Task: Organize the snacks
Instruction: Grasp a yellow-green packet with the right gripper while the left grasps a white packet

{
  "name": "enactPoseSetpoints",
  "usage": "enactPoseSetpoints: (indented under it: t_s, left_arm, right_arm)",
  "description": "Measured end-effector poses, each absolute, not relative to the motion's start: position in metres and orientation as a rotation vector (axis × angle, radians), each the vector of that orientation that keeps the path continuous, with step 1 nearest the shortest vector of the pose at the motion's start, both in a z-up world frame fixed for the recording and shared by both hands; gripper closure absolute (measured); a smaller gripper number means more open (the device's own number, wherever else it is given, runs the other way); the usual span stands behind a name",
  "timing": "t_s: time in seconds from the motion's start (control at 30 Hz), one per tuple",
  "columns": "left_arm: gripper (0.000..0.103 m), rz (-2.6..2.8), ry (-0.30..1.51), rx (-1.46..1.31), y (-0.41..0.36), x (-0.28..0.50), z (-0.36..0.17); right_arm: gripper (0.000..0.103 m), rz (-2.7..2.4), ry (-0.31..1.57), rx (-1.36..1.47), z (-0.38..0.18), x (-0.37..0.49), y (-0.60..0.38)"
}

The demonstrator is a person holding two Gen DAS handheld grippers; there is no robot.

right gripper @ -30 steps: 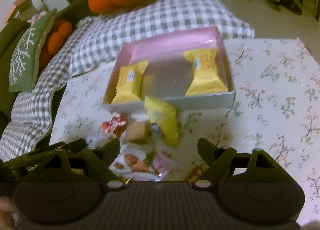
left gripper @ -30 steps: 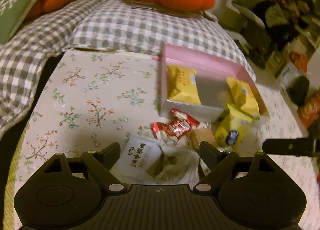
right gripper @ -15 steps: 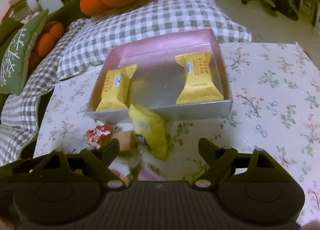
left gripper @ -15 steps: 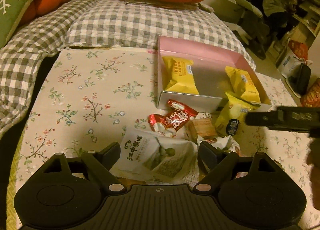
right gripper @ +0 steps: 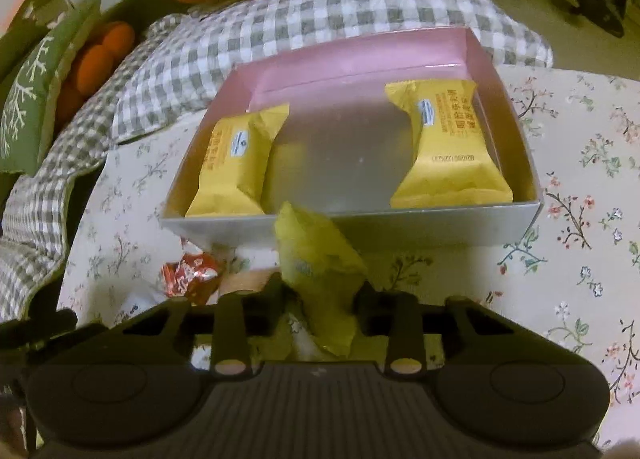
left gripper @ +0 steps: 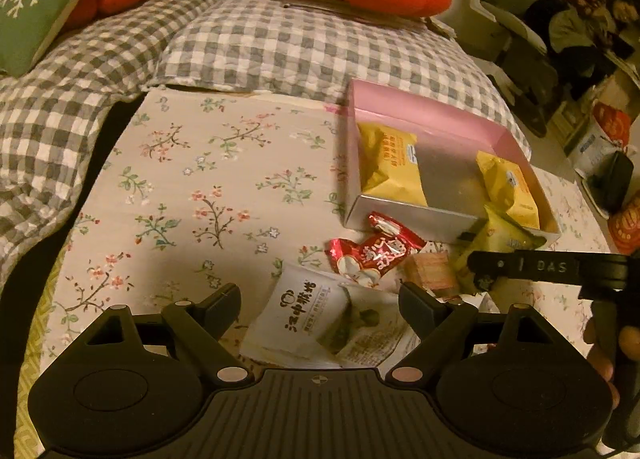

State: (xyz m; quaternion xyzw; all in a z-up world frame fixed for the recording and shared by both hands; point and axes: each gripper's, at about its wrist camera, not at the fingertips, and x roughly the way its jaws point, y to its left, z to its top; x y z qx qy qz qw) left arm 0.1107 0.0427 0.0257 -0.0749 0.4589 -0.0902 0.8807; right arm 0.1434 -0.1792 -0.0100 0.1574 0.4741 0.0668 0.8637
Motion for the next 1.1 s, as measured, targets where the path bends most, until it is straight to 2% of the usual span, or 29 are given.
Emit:
enactPoseSetpoints:
  t_s: [0.3, 0.93, 1.03, 1.07, 1.1]
  left_arm:
    - [0.016, -0.215, 0.957, -0.161, 0.042, 0.109, 0.026]
    - [0.018, -0.433, 0.975, 0.032, -0.014, 0.096, 0.01]
    - [0.021, -0.428, 0.982, 0.08, -0.023, 0.098, 0.001]
    - [0.023, -0.424, 0.982, 0.09, -0.024, 0.099, -0.001]
    - [0.031, -0.419, 0.982, 0.1, -0.026, 0.099, -0.003]
  right_arm:
    - [0.075, 0.141, 0.991, 0.352, 0.012, 0.133, -0.179]
    - [0.076, 0.135, 0.922, 0.403, 0.037, 0.118, -0.192]
    - [0.076, 0.127, 0.919, 0.41, 0.038, 0.118, -0.195]
    - [0.076, 0.125, 0.917, 0.414, 0.038, 0.118, -0.196]
    - [0.076, 0.125, 0.916, 0.417, 0.039, 0.117, -0.196]
